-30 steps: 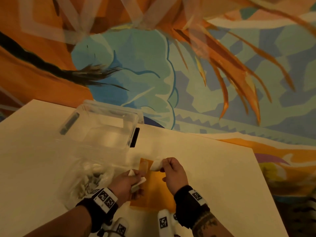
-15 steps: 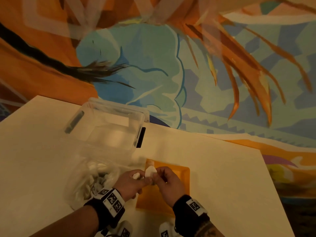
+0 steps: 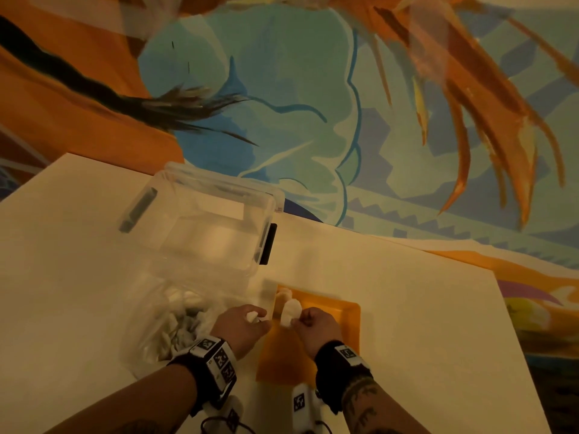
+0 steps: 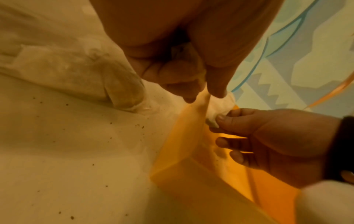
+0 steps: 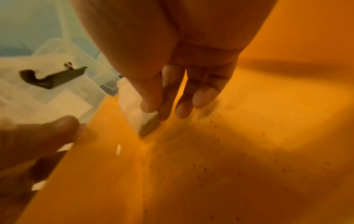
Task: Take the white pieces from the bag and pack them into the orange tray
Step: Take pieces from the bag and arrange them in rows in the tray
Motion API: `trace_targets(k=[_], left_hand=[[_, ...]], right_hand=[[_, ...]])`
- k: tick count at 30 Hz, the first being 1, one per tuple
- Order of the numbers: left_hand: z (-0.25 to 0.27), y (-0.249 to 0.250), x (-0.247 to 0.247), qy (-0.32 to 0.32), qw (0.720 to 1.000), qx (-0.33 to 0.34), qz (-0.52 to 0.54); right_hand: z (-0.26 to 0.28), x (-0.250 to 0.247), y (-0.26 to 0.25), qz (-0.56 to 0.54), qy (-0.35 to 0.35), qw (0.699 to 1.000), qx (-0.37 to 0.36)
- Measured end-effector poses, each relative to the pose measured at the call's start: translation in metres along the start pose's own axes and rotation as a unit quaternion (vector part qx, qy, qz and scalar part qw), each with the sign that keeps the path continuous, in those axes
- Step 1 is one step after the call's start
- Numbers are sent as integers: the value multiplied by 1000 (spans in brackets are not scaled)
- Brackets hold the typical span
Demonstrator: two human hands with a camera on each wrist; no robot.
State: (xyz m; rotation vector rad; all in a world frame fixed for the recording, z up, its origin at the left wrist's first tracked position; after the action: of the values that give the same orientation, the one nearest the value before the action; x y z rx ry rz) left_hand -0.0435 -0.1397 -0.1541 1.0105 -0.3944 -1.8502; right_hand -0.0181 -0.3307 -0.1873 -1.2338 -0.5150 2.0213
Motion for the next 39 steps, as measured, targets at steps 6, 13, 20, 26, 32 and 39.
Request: trace_targets(k=[6, 13, 20, 26, 32, 39], left_hand=[[-5, 8, 9, -35, 992, 27, -121], [-7, 4, 7, -30, 994, 18, -108], [-12, -4, 12, -27, 997, 2, -73], [-4, -2, 9, -25, 999, -26, 6], [8, 4, 4, -118, 967, 1, 224], [36, 33, 13, -202, 926, -1, 320]], right_hand=[[-14, 14, -9, 43, -45, 996, 59], [-27, 21, -15, 40, -10, 996, 80], [-31, 19, -14, 54, -8, 994, 92], [-21, 11, -23, 45, -13, 996, 74], [20, -8, -40, -122, -51, 987, -89], [64, -39, -42, -104, -72, 963, -238]])
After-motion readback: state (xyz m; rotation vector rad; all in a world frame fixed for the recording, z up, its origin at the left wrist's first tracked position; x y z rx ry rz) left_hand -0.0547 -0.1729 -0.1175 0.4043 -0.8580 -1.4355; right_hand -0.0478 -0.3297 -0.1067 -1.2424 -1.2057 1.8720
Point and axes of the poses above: each hand's wrist, its own z-axis away from the middle knuckle, its own x-axis out of the palm, y = z × x, the point moved 2 cm from there along -z, towards the middle knuckle, and after that the axes turned 5 degrees about -x, right-handed, at the moved point
